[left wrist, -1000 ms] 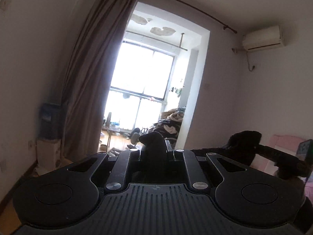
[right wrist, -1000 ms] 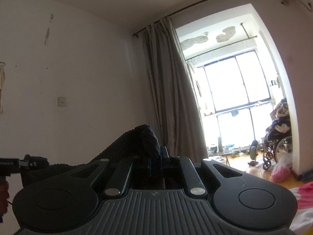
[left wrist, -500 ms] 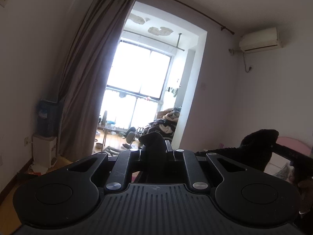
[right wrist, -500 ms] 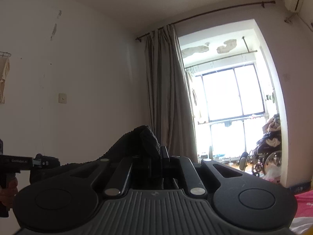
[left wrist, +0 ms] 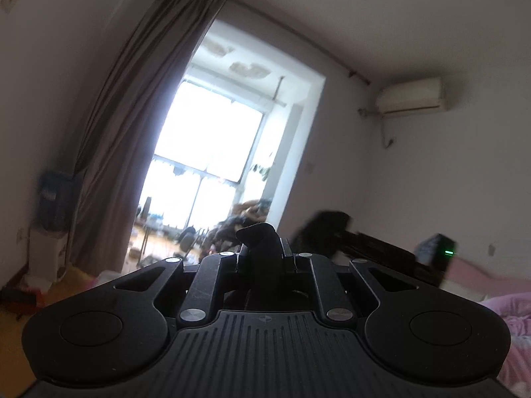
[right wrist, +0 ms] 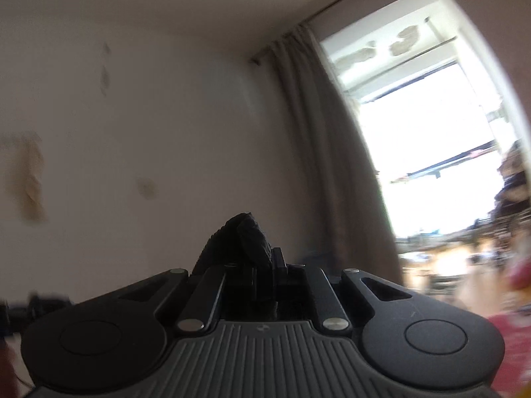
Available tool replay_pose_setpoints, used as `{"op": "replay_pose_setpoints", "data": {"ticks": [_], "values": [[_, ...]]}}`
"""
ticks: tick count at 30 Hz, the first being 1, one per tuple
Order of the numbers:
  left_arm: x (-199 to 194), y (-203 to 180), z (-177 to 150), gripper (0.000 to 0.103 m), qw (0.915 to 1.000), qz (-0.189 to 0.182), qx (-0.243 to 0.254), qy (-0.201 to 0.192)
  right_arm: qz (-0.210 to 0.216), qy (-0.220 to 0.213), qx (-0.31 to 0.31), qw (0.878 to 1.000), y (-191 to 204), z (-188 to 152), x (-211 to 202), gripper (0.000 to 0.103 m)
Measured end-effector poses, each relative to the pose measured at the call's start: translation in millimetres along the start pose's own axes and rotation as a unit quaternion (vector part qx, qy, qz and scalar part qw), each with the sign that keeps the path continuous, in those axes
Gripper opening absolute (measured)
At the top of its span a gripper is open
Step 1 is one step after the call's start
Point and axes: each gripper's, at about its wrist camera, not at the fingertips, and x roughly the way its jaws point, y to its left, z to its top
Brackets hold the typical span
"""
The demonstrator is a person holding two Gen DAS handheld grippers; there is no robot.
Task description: Fold clothes
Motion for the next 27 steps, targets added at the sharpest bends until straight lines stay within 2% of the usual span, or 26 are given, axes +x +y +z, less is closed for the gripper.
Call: {"op": "replay_pose_setpoints", "data": {"ticks": [2,4,6,9,11,13,15,17,18,20,22,24,26,27], "values": [[-7.1,-13.0,1.6,0.012,0.9998,-0.014,0.013,-0.004,0.039,-0.018,0.008,0.999,1.9,5.2,1.8,0.009],[-5.9,-26.3,-5.2,0.012,0.9986,-0.046,0.025,0.0,0.061,-0.021,0.009,0.998,-2.7,8.3,-1.1,0.009],[5.4,-36.0,-18.9,0.012,0.9955,-0.089,0.023,0.021,0.06,-0.014,0.005,0.998,-15.6,6.2,-8.5,0.009],[40.0,-48.2,-54.3,0.012,0.9845,-0.159,0.007,0.074,0.053,0.006,0.006,0.999,-44.4,-4.4,-21.8,0.009],[68.7,-54.0,-87.3,0.012,0.9727,-0.197,-0.015,0.121,0.04,0.031,0.004,0.999,-66.7,-19.0,-34.3,0.009],[101.8,-56.1,-127.4,0.012,0.9585,-0.218,-0.043,0.178,0.021,0.062,-0.007,0.998,-90.8,-37.5,-49.8,0.009],[137.3,-57.9,-171.5,0.012,0.94,-0.234,-0.07,0.238,-0.005,0.103,-0.014,0.995,-119.4,-60.8,-63.6,0.009],[171.2,-66.3,-222.9,0.014,0.9206,-0.242,-0.068,0.299,-0.036,0.152,-0.012,0.988,-151.3,-88.1,-73.0,0.01],[186.0,-72.5,-249.7,0.016,0.9087,-0.247,-0.061,0.331,-0.053,0.177,-0.012,0.983,-167.3,-102.5,-76.4,0.01],[212.5,-83.2,-305.4,0.024,0.893,-0.24,-0.041,0.379,-0.103,0.224,-0.003,0.969,-201.7,-142.2,-84.0,0.01],[236.2,-88.5,-360.3,0.025,0.8659,-0.235,-0.045,0.439,-0.151,0.274,0.015,0.95,-234.6,-186.0,-89.9,0.012],[254.2,-93.5,-403.4,0.027,0.8376,-0.235,-0.044,0.491,-0.213,0.332,0.026,0.918,-268.1,-233.9,-95.1,0.014],[264.6,-94.1,-425.6,0.027,0.8217,-0.236,-0.043,0.517,-0.279,0.37,0.025,0.886,-292.1,-272.2,-105.7,0.019],[267.6,-93.2,-432.9,0.028,0.8165,-0.239,-0.043,0.524,-0.307,0.384,0.028,0.871,-302.2,-290.0,-112.9,0.02]]}}
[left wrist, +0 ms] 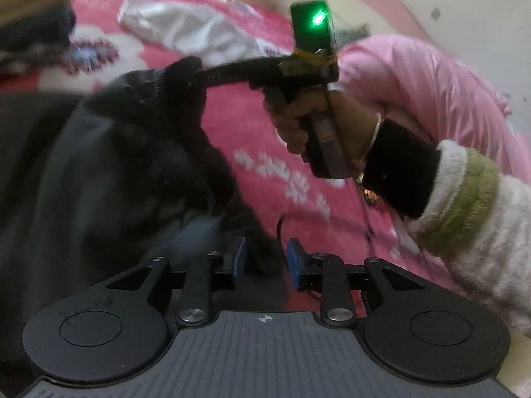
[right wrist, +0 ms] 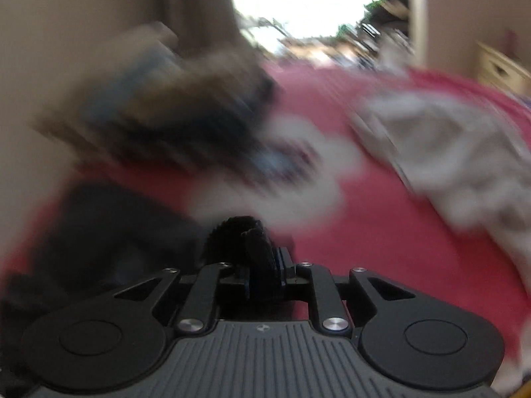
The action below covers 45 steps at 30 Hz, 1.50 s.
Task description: Fold clothes
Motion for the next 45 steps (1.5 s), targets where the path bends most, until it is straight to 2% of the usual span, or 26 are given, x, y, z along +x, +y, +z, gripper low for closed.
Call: {"op": "replay_pose_setpoints", "data": {"ticks": [2,4,7,9,11,13,15,17,19,21,25,27,28,29,31,32,33,34,36,40,45], "values": [[-7.7,7.3,0.6,0.035,0.9998,-0.006,0.011,-0.015,-0.014,-0.002,0.043,0.999,-16.2,-20.7,2.4,0.033],[-15.8,14.0,11.6,0.038,0.999,0.006,0.023,-0.038,-0.004,-0.039,0.104,0.994,-31.4,-35.0,-18.1,0.04],[-19.6,30.9,34.4,0.046,0.9959,0.048,0.04,-0.065,0.031,-0.109,0.211,0.971,-52.8,-65.8,-69.4,0.056],[-9.5,42.2,57.1,0.049,0.9949,0.061,0.044,-0.067,0.054,-0.121,0.252,0.959,-60.7,-79.6,-93.9,0.058],[6.8,50.4,77.9,0.054,0.9949,0.063,0.05,-0.061,0.076,-0.132,0.292,0.944,-68.4,-93.6,-117.9,0.068],[29.1,58.0,101.9,0.059,0.9944,0.063,0.065,-0.055,0.098,-0.105,0.313,0.939,-67.0,-109.3,-121.2,0.068],[49.9,62.7,123.8,0.07,0.9929,0.064,0.086,-0.049,0.109,-0.069,0.313,0.941,-62.2,-121.1,-113.7,0.069],[71.2,61.9,138.4,0.074,0.9907,0.072,0.108,-0.041,0.107,-0.046,0.306,0.945,-54.1,-133.9,-105.8,0.07],[92.1,60.0,150.1,0.077,0.9872,0.085,0.131,-0.03,0.116,-0.036,0.323,0.939,-52.3,-149.3,-100.4,0.07],[114.5,57.6,158.6,0.078,0.9837,0.102,0.148,-0.013,0.132,-0.04,0.364,0.921,-54.7,-163.4,-91.4,0.07],[151.9,57.7,164.3,0.077,0.9776,0.13,0.163,0.029,0.163,-0.078,0.459,0.87,-70.6,-189.2,-86.6,0.069],[165.8,61.8,162.4,0.07,0.9737,0.153,0.162,0.046,0.173,-0.093,0.498,0.845,-78.1,-196.2,-86.5,0.068],[169.8,64.1,160.8,0.066,0.9724,0.163,0.16,0.05,0.173,-0.096,0.505,0.84,-79.5,-197.2,-84.9,0.068],[171.7,66.8,158.8,0.055,0.9717,0.171,0.155,0.051,0.17,-0.093,0.503,0.842,-77.8,-197.2,-85.6,0.068],[168.8,71.2,155.0,0.047,0.9722,0.18,0.145,0.04,0.162,-0.087,0.495,0.849,-74.2,-196.6,-89.6,0.068],[164.9,72.1,154.0,0.035,0.9725,0.183,0.14,0.034,0.159,-0.086,0.494,0.851,-73.6,-196.1,-90.2,0.068],[160.6,73.2,153.4,0.028,0.9732,0.185,0.134,0.028,0.157,-0.085,0.492,0.852,-73.0,-195.6,-90.8,0.068],[154.9,74.2,153.4,0.026,0.9744,0.186,0.124,0.021,0.155,-0.084,0.491,0.853,-72.5,-195.2,-91.2,0.068],[138.4,73.8,154.2,0.021,0.9749,0.193,0.111,-0.005,0.159,-0.083,0.503,0.845,-76.1,-196.8,-89.5,0.067],[94.2,73.5,158.3,0.021,0.9749,0.197,0.08,-0.067,0.156,-0.066,0.512,0.842,-80.4,-189.9,-83.2,0.067],[49.7,70.1,152.6,0.02,0.9691,0.211,0.042,-0.12,0.148,-0.044,0.477,0.865,-78.4,-154.1,-67.3,0.069]]}}
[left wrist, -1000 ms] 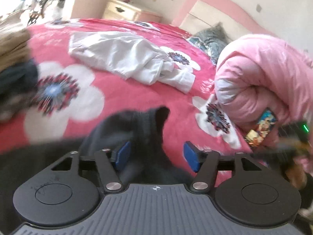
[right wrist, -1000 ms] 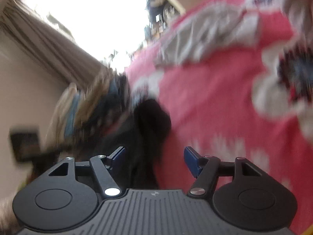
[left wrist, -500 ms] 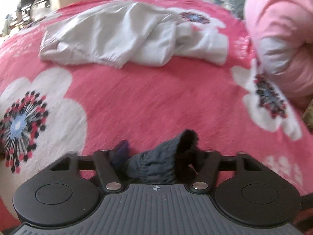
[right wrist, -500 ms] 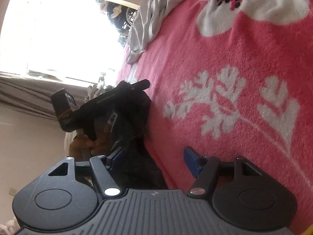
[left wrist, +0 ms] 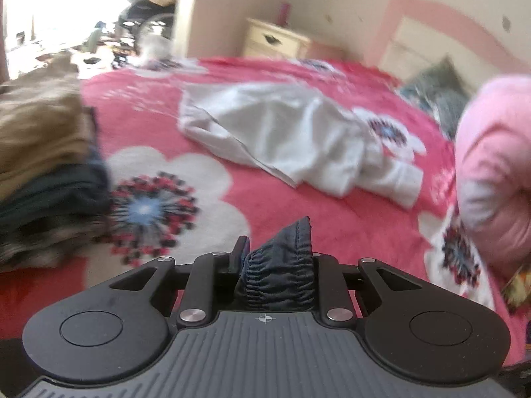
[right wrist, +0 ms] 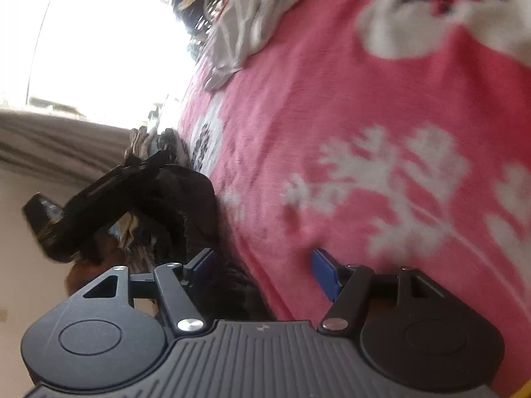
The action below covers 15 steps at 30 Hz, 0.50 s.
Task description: Fold clothes
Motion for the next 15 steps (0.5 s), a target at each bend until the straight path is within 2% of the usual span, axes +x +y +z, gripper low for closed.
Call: {"op": "replay_pose_setpoints", "data": {"ticks": [2,4,7,10,12,15], "values": [[-16.1,2.7,-0.2,0.021,0.9998,0.007,-0.012,-0.016,0.008,0.009,-0.02,1.0,13.1,1.9,9.1,0.068],[-28.5,4.1,0.1,0.021,0.9993,0.016,-0.019,-0.027,0.034,0.023,-0.037,0.998,26.6,-5.8,14.6,0.068],[-42.1,13.6,-1.7,0.021,0.9988,0.021,-0.028,-0.033,0.057,0.02,-0.084,0.995,44.8,-28.8,8.2,0.068],[-48.3,20.6,-5.3,0.021,0.9982,0.023,-0.042,-0.035,0.052,0.01,-0.163,0.985,64.7,-57.0,-2.1,0.069],[-50.9,23.3,-7.6,0.021,0.9978,0.019,-0.051,-0.037,0.023,0.009,-0.228,0.973,78.7,-73.3,-6.9,0.07],[-55.7,26.2,-11.4,0.021,0.9969,0.013,-0.066,-0.041,-0.049,0.005,-0.301,0.952,87.4,-94.1,-4.3,0.07]]}}
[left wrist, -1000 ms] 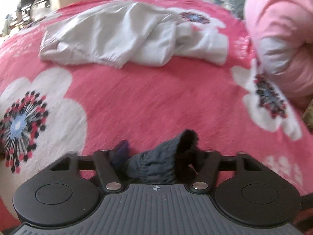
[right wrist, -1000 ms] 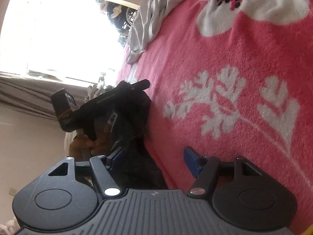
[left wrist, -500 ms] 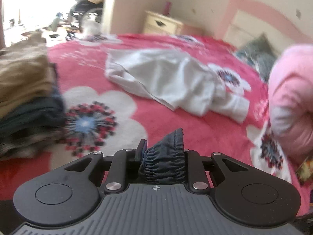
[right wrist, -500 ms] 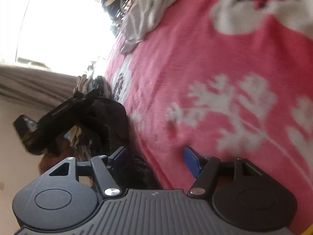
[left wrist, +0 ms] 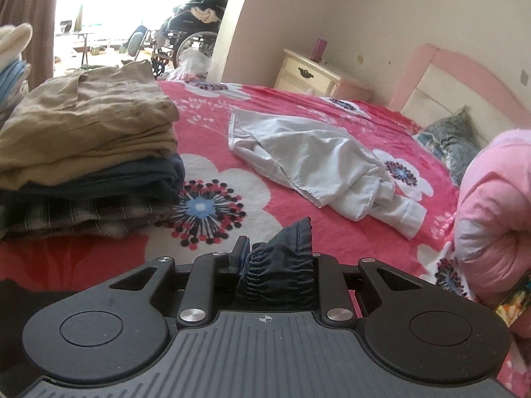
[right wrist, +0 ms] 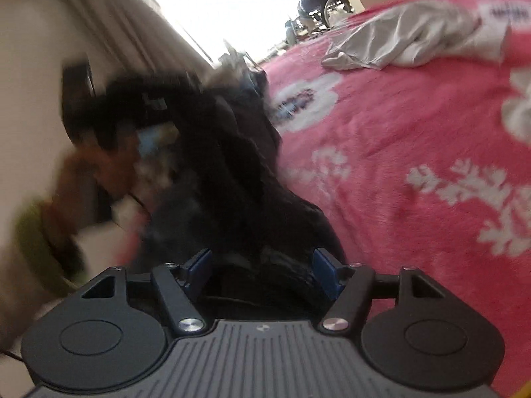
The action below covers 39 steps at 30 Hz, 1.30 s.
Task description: Fold clothes
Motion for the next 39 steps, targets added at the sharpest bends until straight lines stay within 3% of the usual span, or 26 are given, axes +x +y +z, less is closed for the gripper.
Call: {"op": "replay_pose_setpoints", "data": {"ticks": [2,4,7,10,12,13,14,18,22,23,26,28,31,34,35,39], "values": [[-4.0,1.5,-1.6,0.021,1.0,-0.002,-0.009,-0.004,-0.038,0.004,-0.012,0.999,4.6,-2.3,7.1,0.068],[-7.9,3.8,-1.9,0.021,0.9998,-0.003,-0.019,-0.009,-0.044,0.007,0.004,0.999,-1.5,-3.6,13.5,0.066],[-14.6,8.0,-2.0,0.021,0.9992,-0.003,-0.034,-0.019,-0.071,0.017,0.005,0.997,-2.0,-6.3,33.6,0.056],[-25.9,12.4,-2.1,0.02,0.9983,0.004,-0.047,-0.034,-0.098,0.005,-0.011,0.995,6.3,-10.5,34.2,0.039],[-39.5,16.7,-1.3,0.019,0.9971,0.009,-0.056,-0.051,-0.107,-0.021,-0.025,0.994,14.3,-11.3,21.8,0.033],[-48.9,19.2,-0.3,0.019,0.9962,0.008,-0.062,-0.061,-0.114,-0.036,-0.037,0.992,19.7,-10.9,12.9,0.022],[-61.1,21.5,1.2,0.019,0.9949,0.006,-0.068,-0.074,-0.12,-0.054,-0.05,0.99,26.4,-9.0,3.6,0.019],[-129.0,21.6,8.4,0.018,0.9856,-0.013,-0.09,-0.143,-0.137,-0.133,-0.104,0.976,56.9,3.8,-39.3,0.017],[-215.7,7.0,13.1,0.017,0.9631,-0.034,-0.091,-0.251,-0.126,-0.224,-0.15,0.955,91.2,24.4,-95.0,0.016],[-239.6,0.6,13.7,0.012,0.9535,-0.038,-0.088,-0.286,-0.121,-0.247,-0.161,0.948,99.8,29.9,-108.6,0.016],[-307.3,-17.5,14.0,0.011,0.9172,-0.049,-0.077,-0.388,-0.116,-0.316,-0.201,0.92,129.1,43.9,-152.3,0.016],[-343.4,-26.0,13.1,0.011,0.8952,-0.07,-0.074,-0.434,-0.097,-0.349,-0.209,0.908,140.7,50.1,-179.0,0.016],[-371.8,-40.8,8.8,0.011,0.8836,-0.08,-0.052,-0.458,-0.088,-0.376,-0.233,0.892,155.1,52.3,-205.6,0.016],[-370.4,-52.5,-2.8,0.012,0.895,-0.075,-0.016,-0.44,-0.103,-0.378,-0.256,0.884,161.1,47.2,-214.9,0.016],[-364.0,-54.6,-8.1,0.019,0.9033,-0.071,-0.002,-0.423,-0.111,-0.374,-0.261,0.883,160.4,44.0,-215.5,0.016],[-308.9,-54.5,-38.9,0.041,0.9534,-0.052,0.028,-0.296,-0.138,-0.338,-0.255,0.896,143.8,27.5,-211.0,0.016]]}}
